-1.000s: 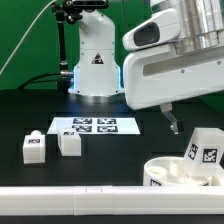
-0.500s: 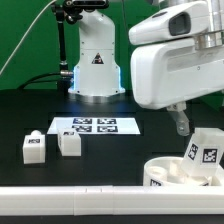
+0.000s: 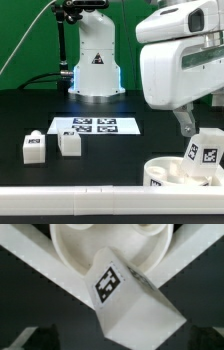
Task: Assemble stool
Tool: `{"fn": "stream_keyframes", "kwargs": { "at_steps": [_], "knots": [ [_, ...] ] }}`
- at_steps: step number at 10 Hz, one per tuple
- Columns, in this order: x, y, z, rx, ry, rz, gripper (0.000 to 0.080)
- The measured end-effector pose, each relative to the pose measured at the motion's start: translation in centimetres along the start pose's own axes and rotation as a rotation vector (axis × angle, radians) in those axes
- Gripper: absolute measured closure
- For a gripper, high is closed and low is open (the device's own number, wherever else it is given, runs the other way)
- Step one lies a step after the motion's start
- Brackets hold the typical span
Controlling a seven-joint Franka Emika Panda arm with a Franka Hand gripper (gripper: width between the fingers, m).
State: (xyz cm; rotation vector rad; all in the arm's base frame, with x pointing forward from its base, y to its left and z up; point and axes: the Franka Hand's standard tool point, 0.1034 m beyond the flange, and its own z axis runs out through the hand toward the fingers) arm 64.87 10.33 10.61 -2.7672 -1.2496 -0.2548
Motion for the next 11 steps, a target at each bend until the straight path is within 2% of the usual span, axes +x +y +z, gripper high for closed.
{"fn": "stream_keyframes", "kwargs": {
  "at_steps": [2, 6, 8, 9, 11],
  "knots": [
    [-0.1, 0.1, 0.3, -0.043, -0.003, -0.235, 0.0151],
    [0.2, -0.3, 1.3, -0.084, -0.051, -0.623, 0.0151],
    [0.0, -0.5, 2.0, -0.086, -0.083, -0.771, 0.0151],
    [-0.3, -0.3, 2.3, -0.066, -0.105, -0.808, 0.0151],
    [-0.4, 0.0, 2.5, -0.064, -0.113, -0.840, 0.0163]
  ]
}}
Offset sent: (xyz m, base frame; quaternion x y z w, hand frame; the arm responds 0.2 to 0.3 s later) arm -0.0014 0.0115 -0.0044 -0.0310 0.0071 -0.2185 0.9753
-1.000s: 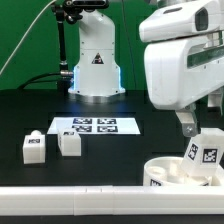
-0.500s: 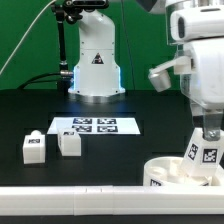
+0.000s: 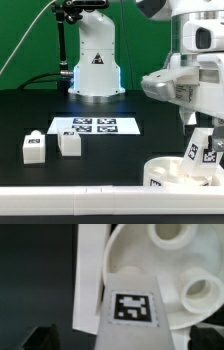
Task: Assemble stool
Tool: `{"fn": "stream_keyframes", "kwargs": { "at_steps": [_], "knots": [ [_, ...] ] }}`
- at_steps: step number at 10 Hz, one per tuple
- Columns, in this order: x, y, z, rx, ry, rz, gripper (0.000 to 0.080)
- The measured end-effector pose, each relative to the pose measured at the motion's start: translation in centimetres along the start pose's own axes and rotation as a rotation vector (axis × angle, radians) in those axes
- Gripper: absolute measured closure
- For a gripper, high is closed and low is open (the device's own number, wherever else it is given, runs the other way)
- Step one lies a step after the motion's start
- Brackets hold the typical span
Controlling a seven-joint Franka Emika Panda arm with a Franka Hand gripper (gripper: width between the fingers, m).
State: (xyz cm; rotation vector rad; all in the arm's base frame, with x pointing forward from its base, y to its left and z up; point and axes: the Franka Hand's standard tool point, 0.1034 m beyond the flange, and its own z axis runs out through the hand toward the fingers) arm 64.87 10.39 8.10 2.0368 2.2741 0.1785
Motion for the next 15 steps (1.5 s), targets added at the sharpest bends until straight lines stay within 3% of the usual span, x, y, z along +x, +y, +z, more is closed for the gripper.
{"fn": "stream_keyframes", "kwargs": {
  "at_steps": [1, 2, 3, 8, 9, 13, 15],
  "knots": [
    [0.0, 0.0, 0.1, 0.001, 0.000, 0.000, 0.0163],
    [0.0, -0.1, 0.1, 0.002, 0.000, 0.001, 0.0333],
    [-0.1, -0.4, 0.2, 0.017, -0.003, 0.001, 0.0456],
    [-0.2, -0.4, 0.2, 0.018, -0.003, 0.046, 0.0456],
    [-0.2, -0.5, 0.2, 0.024, -0.002, 0.159, 0.0456],
    [-0.4, -1.3, 0.3, 0.100, -0.004, 0.609, 0.0457],
    [-0.4, -1.2, 0.3, 0.103, -0.001, 0.774, 0.0457]
  ]
}}
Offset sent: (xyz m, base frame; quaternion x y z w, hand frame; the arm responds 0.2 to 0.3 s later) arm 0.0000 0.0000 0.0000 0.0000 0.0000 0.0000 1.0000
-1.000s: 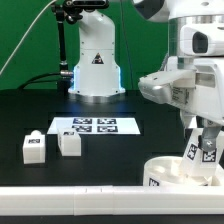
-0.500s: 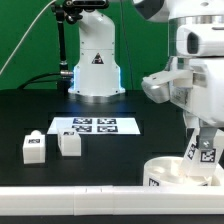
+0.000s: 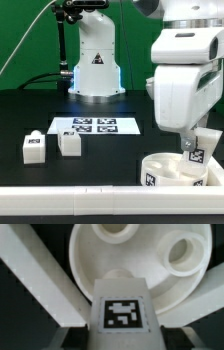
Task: Assemble stool
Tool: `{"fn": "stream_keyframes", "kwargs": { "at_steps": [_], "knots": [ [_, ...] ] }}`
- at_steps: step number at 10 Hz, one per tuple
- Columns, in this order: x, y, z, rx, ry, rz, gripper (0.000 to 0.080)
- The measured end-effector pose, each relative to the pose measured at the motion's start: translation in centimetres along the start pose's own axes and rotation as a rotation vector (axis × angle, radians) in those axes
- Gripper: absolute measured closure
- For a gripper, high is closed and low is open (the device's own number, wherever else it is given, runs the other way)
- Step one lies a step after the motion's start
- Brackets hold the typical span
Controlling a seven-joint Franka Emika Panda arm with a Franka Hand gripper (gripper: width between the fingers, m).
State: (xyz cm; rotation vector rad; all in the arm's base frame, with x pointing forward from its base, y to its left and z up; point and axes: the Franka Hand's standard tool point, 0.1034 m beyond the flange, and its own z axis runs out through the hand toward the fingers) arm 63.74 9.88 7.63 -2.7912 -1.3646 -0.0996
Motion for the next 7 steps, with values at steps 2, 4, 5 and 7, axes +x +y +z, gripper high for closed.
{"fn": "stream_keyframes", "kwargs": {
  "at_steps": [2, 4, 5, 7],
  "knots": [
    [0.08, -0.08, 0.01, 0.004, 0.003, 0.138, 0.0457],
    [0.10, -0.08, -0.02, 0.006, 0.009, 0.255, 0.0457],
    [-0.09, -0.01, -0.06, 0.009, 0.027, 0.369, 0.0457],
    [-0.41, -0.08, 0.03, 0.019, 0.063, 0.576, 0.0457]
  ]
}}
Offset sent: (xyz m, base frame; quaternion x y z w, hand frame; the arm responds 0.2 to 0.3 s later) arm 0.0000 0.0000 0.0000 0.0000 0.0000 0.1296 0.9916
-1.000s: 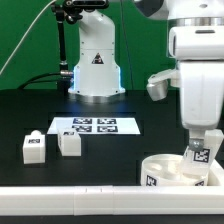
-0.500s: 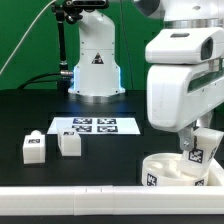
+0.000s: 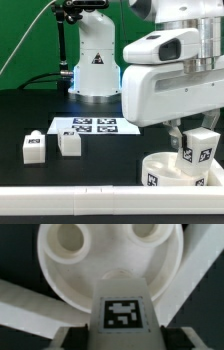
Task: Assemble stool
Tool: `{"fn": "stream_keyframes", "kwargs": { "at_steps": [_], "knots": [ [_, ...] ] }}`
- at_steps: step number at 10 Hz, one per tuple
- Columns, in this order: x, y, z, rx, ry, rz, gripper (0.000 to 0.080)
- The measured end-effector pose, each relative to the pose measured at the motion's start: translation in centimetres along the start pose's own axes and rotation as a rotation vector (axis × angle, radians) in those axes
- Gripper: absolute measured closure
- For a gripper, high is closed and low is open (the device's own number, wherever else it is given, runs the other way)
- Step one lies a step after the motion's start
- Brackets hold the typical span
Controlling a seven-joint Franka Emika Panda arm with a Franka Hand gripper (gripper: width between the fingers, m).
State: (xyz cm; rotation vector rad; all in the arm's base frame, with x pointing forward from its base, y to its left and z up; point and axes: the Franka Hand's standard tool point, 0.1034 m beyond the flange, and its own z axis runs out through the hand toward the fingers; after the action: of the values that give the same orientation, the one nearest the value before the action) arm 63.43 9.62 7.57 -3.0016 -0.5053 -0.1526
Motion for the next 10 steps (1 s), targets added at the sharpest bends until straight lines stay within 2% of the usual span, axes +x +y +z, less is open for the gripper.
{"fn": "stream_keyframes", "kwargs": {
  "at_steps": [3, 5, 7, 10],
  "knots": [
    [-0.1, 0.0, 0.1, 0.009, 0.082, 0.298, 0.0457],
    [0.1, -0.8, 0.3, 0.014, 0.108, 0.436, 0.0457],
    [0.0, -1.0, 0.4, 0.031, 0.106, 0.642, 0.0456],
    [0.0, -1.0, 0.3, 0.051, 0.072, 0.776, 0.0456]
  ]
}}
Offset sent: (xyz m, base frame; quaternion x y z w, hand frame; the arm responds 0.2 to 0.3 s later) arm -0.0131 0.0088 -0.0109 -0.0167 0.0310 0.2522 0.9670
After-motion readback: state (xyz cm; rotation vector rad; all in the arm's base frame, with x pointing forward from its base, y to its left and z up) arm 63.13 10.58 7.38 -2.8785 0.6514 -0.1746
